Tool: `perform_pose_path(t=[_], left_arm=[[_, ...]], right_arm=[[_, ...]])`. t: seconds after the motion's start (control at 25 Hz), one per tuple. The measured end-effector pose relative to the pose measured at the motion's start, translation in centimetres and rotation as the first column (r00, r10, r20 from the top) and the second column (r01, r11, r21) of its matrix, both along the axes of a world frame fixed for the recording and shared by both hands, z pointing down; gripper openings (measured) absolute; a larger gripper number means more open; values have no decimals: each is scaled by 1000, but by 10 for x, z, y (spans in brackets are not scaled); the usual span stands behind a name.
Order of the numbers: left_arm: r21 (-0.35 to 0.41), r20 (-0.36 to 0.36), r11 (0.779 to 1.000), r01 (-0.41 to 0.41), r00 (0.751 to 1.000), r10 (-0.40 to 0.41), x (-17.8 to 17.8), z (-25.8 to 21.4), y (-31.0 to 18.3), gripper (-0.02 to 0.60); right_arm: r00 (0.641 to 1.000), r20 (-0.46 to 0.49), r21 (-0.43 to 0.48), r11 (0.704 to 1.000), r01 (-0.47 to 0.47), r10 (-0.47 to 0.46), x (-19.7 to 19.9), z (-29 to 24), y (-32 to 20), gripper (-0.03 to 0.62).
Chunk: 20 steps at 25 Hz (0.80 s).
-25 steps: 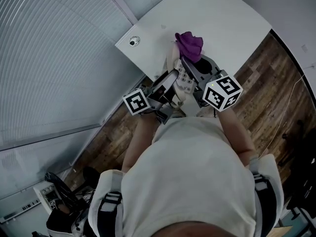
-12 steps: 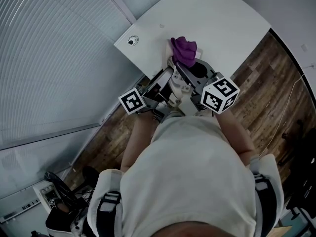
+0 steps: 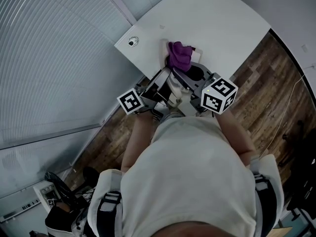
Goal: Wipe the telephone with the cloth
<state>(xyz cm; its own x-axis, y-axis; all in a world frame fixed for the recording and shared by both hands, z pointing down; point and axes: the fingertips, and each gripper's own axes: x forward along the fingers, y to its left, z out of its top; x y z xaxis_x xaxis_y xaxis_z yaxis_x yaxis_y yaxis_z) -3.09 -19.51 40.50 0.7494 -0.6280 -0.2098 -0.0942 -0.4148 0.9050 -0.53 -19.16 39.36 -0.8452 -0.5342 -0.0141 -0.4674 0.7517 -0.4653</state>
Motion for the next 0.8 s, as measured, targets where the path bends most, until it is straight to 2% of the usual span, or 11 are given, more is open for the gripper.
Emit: perform_pose_path(t=[0.52,0.8], left_arm=[[6,-3,1000,14,1000,-14,-4,-2,1,210],[26,36,998,51,998,-52,-8,-2,0,210]], right_arm=[[998,5,-21,998,62,-62,-6,4,12,91],[995,8,-17,995,96,-95,-8,4,23,90]])
